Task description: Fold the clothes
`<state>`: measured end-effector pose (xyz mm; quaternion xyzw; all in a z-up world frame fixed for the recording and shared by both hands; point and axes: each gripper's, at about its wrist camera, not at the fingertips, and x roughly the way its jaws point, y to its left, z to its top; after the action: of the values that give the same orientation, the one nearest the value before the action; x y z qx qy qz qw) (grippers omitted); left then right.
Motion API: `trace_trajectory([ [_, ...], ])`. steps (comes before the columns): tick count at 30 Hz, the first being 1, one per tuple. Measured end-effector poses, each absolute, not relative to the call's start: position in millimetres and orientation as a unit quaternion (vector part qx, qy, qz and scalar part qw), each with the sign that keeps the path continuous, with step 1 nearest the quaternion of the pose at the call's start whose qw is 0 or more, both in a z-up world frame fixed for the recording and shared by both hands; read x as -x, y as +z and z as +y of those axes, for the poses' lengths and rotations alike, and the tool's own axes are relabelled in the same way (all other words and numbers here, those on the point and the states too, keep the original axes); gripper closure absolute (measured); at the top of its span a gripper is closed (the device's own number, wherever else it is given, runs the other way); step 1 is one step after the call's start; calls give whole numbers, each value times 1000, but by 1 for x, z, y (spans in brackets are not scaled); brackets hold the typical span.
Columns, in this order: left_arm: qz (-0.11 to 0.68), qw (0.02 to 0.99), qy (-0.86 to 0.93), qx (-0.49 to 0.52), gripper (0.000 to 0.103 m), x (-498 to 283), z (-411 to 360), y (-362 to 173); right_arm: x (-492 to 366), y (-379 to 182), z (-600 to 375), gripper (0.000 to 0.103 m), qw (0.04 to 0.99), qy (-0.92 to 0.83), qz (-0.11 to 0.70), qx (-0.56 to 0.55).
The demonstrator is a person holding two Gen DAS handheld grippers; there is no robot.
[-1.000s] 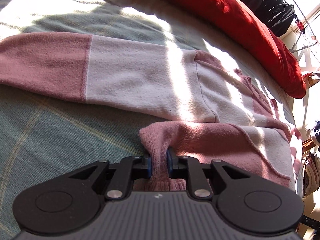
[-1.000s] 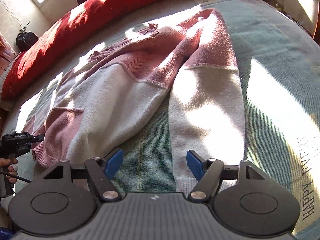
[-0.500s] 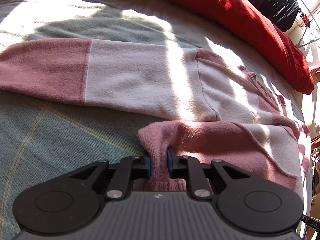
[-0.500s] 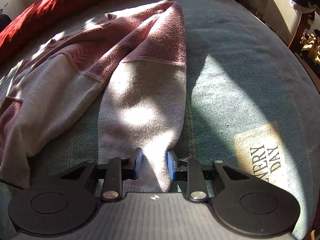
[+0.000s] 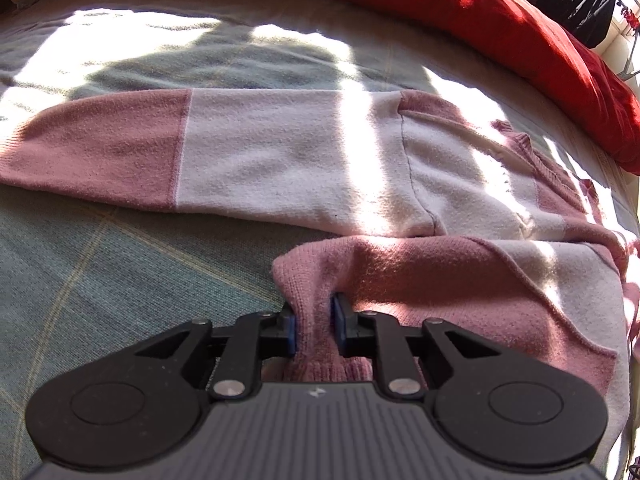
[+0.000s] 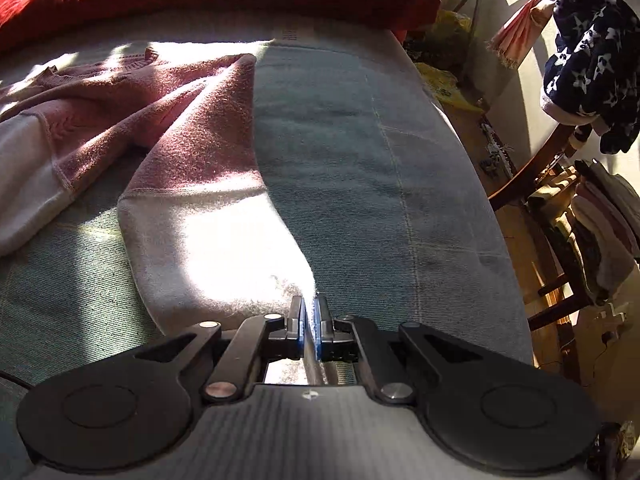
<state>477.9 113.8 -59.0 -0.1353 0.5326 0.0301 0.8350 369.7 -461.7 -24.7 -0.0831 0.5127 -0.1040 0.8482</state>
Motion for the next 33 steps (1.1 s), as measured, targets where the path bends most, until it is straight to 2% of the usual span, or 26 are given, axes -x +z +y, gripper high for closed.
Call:
trace_trajectory([
  [4,537,834,45,122,86,-477,107,-56,-384,-29,-501,98,835,-121,515,149],
  [13,551,827,67,88,86,-475,90,-50,-414,-31,-543,98,834,-140,509,161],
  [18,554,825,71,81,86,-476,87,-50,-431,-32,-566,85,833,-150,506,166],
  [22,555,825,67,81,86,-476,88,-51,-423,-21,-540,79,853,-86,510,77],
  [25,554,826,64,86,86,-476,90,-52,-413,-16,-507,70,859,-2,511,-36],
  [29,551,827,57,95,86,-474,93,-54,-408,-32,-451,61,817,106,524,-217],
  [33,549,829,43,101,86,-473,98,-54,-400,-66,-399,59,751,148,531,-363],
])
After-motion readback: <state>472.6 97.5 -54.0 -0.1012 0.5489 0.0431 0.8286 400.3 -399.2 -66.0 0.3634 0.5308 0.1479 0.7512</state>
